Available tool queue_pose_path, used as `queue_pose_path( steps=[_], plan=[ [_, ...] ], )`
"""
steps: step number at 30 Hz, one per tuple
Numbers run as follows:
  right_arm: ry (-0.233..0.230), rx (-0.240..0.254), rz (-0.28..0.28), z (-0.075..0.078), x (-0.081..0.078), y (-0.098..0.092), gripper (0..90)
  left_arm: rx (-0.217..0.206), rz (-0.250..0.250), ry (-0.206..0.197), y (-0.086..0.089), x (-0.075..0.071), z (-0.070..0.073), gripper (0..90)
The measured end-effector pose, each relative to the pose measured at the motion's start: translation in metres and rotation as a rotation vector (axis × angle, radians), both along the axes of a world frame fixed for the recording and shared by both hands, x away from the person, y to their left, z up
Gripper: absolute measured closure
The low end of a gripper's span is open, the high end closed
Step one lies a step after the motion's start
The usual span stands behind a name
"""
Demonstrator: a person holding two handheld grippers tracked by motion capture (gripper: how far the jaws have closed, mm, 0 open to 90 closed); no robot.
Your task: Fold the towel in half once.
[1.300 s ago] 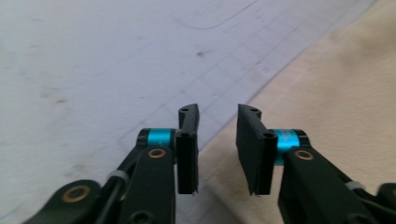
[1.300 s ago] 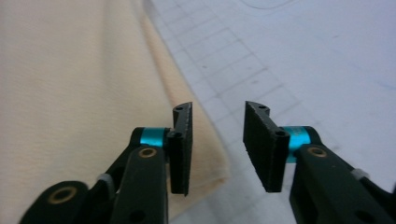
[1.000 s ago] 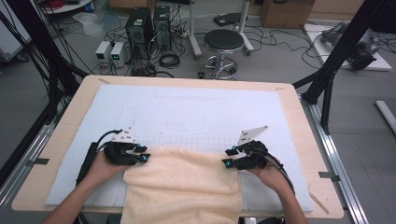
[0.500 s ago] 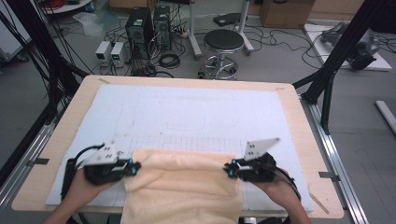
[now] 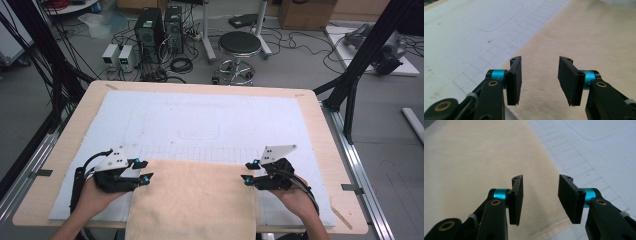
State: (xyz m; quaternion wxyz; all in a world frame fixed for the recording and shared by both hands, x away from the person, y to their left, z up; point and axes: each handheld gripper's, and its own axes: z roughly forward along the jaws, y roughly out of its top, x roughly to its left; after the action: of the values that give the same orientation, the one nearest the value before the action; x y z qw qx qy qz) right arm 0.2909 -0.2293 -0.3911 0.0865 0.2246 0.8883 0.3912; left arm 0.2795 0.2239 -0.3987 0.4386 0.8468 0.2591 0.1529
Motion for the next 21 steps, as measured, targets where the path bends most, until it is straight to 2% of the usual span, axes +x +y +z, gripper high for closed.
queue_pose_path(
  steps=[2, 4, 6, 8, 10, 11, 14, 15, 18, 19, 21],
  plan=[
    [-0.007, -0.042, -0.016, -0.006, 0.009, 0.001, 51.4, 0.031, 0.045, 0.014, 0.0, 0.014, -0.007, 51.0],
    [-0.002, -0.057, -0.029, -0.012, 0.018, 0.001, 50.7, 0.045, 0.079, 0.026, 0.0, 0.025, -0.013, 48.9],
    [0.01, -0.067, -0.037, -0.016, 0.026, 0.001, 49.7, 0.049, 0.098, 0.075, 0.002, 0.037, -0.021, 46.8],
    [0.027, -0.083, -0.03, -0.022, 0.032, 0.001, 49.0, 0.06, 0.098, 0.124, 0.002, 0.045, -0.027, 46.0],
    [0.053, -0.095, -0.03, -0.026, 0.036, 0.001, 48.8, 0.078, 0.105, 0.143, 0.002, 0.049, -0.032, 46.0],
    [0.061, -0.1, -0.031, -0.028, 0.038, 0.001, 49.0, 0.074, 0.094, 0.164, 0.002, 0.051, -0.034, 46.9],
    [0.093, -0.105, -0.027, -0.034, 0.041, 0.001, 52.3, 0.061, 0.065, 0.198, 0.001, 0.052, -0.036, 56.2],
    [0.107, -0.108, -0.022, -0.036, 0.042, 0.001, 55.8, 0.055, 0.054, 0.2, 0.001, 0.052, -0.036, 63.7],
    [0.15, -0.082, -0.001, -0.038, 0.043, 0.0, 69.4, 0.065, 0.047, 0.185, 0.001, 0.05, -0.034, 78.5],
    [0.151, -0.081, 0.01, -0.037, 0.042, 0.001, 78.9, 0.065, 0.044, 0.178, 0.001, 0.049, -0.034, 83.5],
    [0.129, -0.084, 0.026, -0.035, 0.042, 0.002, 84.0, 0.076, 0.05, 0.151, -0.001, 0.049, -0.033, 85.2]
  ],
)
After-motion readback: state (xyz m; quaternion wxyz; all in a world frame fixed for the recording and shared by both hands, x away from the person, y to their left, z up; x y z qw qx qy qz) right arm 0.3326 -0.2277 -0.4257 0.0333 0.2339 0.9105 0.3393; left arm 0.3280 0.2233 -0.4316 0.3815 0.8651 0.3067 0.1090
